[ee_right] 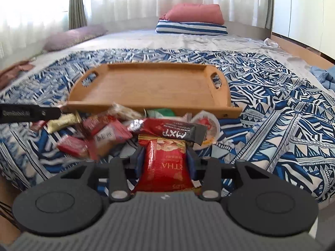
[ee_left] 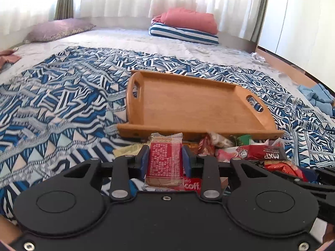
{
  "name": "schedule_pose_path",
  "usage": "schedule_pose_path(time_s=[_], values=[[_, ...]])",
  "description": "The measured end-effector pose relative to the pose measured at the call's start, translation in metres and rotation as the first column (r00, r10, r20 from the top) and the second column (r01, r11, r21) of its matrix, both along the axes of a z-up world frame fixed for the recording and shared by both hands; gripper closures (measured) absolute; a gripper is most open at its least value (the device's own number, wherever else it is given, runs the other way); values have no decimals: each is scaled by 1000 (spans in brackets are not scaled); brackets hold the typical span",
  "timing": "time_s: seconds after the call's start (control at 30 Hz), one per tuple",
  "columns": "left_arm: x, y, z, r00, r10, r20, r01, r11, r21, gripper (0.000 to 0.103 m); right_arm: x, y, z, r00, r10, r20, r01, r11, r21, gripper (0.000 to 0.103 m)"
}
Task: Organize snacks
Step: 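Lift the wafer pack with the left gripper while the right gripper grasps the red chip bag, then carry both packs over the wooden tray and open both grippers to drop them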
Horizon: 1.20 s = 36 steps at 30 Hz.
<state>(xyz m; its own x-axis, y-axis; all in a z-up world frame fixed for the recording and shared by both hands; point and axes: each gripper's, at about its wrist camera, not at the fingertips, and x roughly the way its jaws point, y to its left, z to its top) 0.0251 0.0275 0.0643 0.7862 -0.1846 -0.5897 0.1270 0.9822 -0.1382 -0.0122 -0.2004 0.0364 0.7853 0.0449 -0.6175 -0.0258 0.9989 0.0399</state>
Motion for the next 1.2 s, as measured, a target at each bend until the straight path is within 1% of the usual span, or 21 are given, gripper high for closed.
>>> schedule_pose_path(time_s=[0.2,0.3,0.37,0.43,0.53,0.63,0.73,0.8,0.97,1.07,1.13,1.2], values=[[15,-12,19,1000,-25,10,25,999,24,72,5,-7,30,999,-4,54,1,999,48,57],[26,-18,30,999,-42,15,42,999,21,72,13,-10,44,996,-5,87,0,999,52,57],[35,-20,38,998,-57,6,57,998,4,72,23,-16,52,995,-17,102,11,998,59,57],[46,-21,46,998,-70,3,70,997,-16,72,34,-20,58,994,-28,104,21,998,67,57],[62,-27,57,997,-81,8,81,997,-13,72,53,-28,65,994,-34,105,27,997,72,57],[81,-32,63,994,-112,-10,111,993,-24,72,73,-36,69,995,-45,91,36,995,95,57],[102,-37,60,988,-146,-53,142,987,-71,72,98,-47,68,997,-54,52,45,985,166,57],[118,-42,56,986,-145,-81,139,987,-78,72,115,-52,64,997,-68,30,60,977,203,57],[148,-53,39,986,-106,-129,102,994,-37,72,148,-60,46,995,-99,-7,98,968,231,56],[163,-58,26,985,-80,-155,79,997,-15,72,163,-62,33,994,-98,-40,105,955,276,56],[171,-61,17,984,-58,-167,58,998,-1,72,171,-61,25,992,-111,-63,124,956,267,56],[177,-62,10,982,-40,-182,42,999,8,72,178,-59,19,990,-120,-71,133,964,230,56]])
